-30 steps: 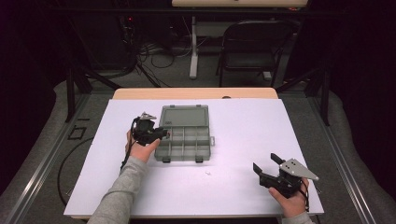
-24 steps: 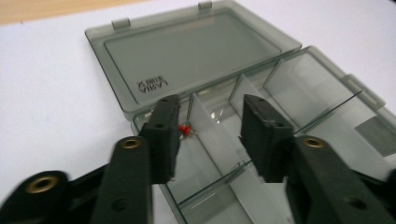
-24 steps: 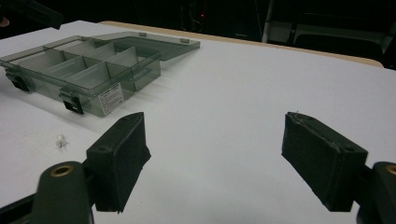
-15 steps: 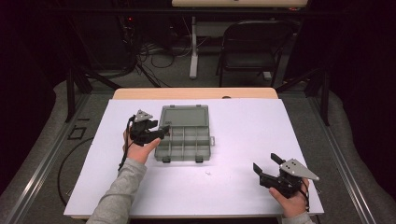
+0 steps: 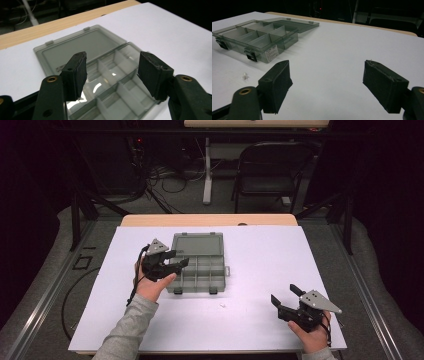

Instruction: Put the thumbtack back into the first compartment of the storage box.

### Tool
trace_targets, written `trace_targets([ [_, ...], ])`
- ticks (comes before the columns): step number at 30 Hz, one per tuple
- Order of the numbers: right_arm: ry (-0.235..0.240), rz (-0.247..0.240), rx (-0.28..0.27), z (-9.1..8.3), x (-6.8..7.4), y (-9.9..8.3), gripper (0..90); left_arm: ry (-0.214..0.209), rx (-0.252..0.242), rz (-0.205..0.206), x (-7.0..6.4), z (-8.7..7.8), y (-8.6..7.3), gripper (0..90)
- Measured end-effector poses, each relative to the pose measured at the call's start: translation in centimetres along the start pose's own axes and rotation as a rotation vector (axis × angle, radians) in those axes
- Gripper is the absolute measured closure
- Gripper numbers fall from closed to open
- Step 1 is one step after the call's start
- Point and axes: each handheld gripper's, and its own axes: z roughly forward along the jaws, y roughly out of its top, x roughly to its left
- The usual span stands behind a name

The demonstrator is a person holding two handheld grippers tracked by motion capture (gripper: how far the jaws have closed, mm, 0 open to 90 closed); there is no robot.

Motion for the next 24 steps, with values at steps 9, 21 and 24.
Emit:
trace_targets([
  [9, 0.000, 0.001, 0.000, -0.1, 0.0, 0.0, 21.5, -0.110, 0.031, 0.036, -2.8, 0.8, -0.1, 45.3],
  [21, 0.000, 0.001, -0.005, -0.1, -0.1, 0.0, 21.5, -0.250, 0.067, 0.024, -5.2, 2.4, -1.1, 55.7],
  [24, -0.001, 0.002, -0.004, -0.1, -0.1, 0.0, 21.5, -0.259, 0.079, 0.033, -5.7, 2.8, -1.3, 58.3],
])
